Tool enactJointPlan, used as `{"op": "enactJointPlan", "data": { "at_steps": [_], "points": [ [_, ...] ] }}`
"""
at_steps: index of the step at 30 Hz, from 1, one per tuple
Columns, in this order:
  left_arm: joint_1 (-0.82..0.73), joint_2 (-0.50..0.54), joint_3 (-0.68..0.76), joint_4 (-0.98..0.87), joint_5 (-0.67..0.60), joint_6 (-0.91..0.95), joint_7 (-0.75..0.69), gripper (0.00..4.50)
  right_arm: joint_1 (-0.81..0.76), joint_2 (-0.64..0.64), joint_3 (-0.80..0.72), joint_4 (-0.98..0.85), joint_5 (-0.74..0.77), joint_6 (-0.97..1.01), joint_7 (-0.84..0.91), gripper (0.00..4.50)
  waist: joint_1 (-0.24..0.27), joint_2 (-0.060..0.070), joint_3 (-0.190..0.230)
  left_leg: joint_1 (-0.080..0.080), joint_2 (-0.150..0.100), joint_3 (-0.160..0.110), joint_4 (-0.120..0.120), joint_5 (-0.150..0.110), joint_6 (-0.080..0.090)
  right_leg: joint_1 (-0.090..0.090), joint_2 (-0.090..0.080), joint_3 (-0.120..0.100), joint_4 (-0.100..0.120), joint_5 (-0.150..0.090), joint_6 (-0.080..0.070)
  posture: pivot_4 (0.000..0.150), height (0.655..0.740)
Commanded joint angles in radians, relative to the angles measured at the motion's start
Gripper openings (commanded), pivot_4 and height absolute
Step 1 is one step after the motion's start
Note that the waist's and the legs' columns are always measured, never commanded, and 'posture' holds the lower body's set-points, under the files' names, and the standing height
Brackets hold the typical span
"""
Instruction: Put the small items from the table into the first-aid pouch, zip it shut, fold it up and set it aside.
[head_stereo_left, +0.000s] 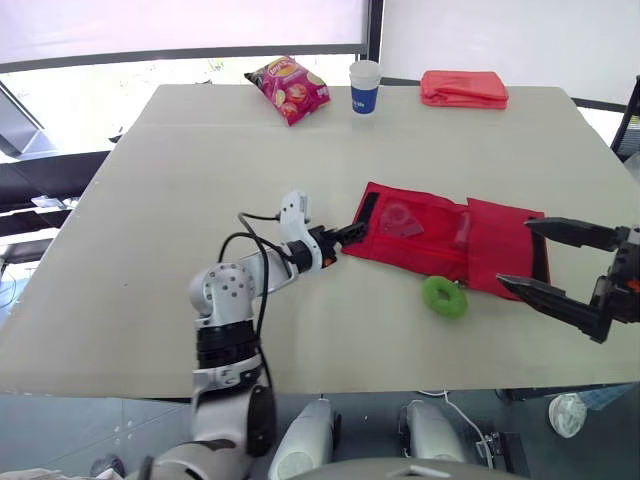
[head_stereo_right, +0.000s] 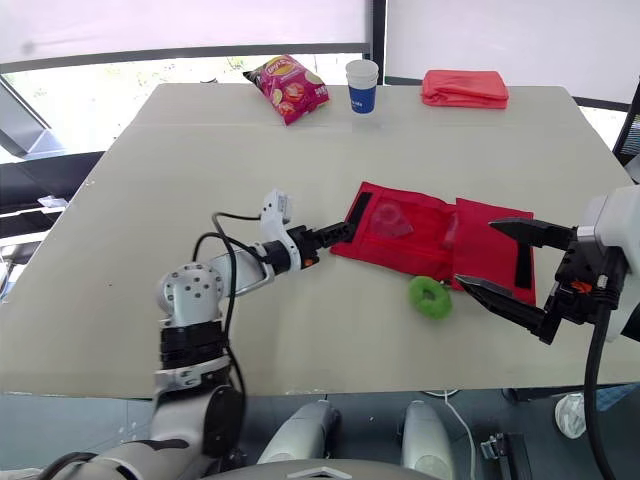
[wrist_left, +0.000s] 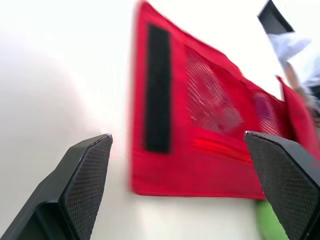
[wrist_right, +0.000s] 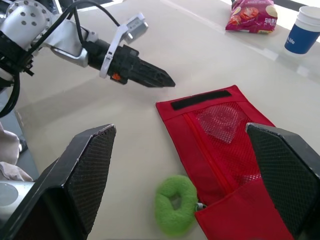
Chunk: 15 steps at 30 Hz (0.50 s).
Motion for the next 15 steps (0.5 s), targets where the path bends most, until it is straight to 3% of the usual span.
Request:
{"op": "enactJointPlan", "data": {
  "at_steps": [1, 4, 8, 15],
  "points": [
    [0.006, 0.018, -0.082, 0.000, 0.055, -0.067, -0.059, 4.50, -0.013, -0.007, -0.002, -0.011, 0.011, -0.022, -0.009, 4.44, 0.004, 0.000, 0.000, 0.000, 0.000, 0.000, 0.000, 0.000, 0.000, 0.000, 0.000, 0.000, 0.000, 0.000, 0.000, 0.150, 0.7400],
    [-0.016, 0.004, -0.076, 0.039, 0.044, -0.046, -0.070, 4.50, -0.015, -0.008, 0.000, -0.011, 0.011, -0.022, -0.012, 4.44, 0.002, 0.000, 0.000, 0.000, 0.000, 0.000, 0.000, 0.000, 0.000, 0.000, 0.000, 0.000, 0.000, 0.000, 0.000, 0.150, 0.7400],
    [-0.121, -0.136, 0.173, 0.166, -0.153, 0.137, 0.053, 4.50, -0.010, -0.004, -0.001, -0.021, 0.016, -0.021, -0.024, 4.44, 0.002, -0.001, 0.001, 0.000, 0.000, 0.000, 0.000, 0.000, 0.000, 0.000, 0.000, -0.001, 0.000, 0.000, 0.000, 0.150, 0.7400],
    [-0.239, -0.183, 0.388, 0.305, -0.250, 0.217, 0.212, 4.50, 0.009, 0.010, -0.013, -0.043, 0.025, -0.024, -0.055, 4.44, -0.008, -0.002, 0.001, 0.000, 0.000, 0.000, 0.000, 0.000, 0.000, 0.000, 0.000, -0.001, 0.001, 0.000, 0.000, 0.150, 0.7400]
  ]
}}
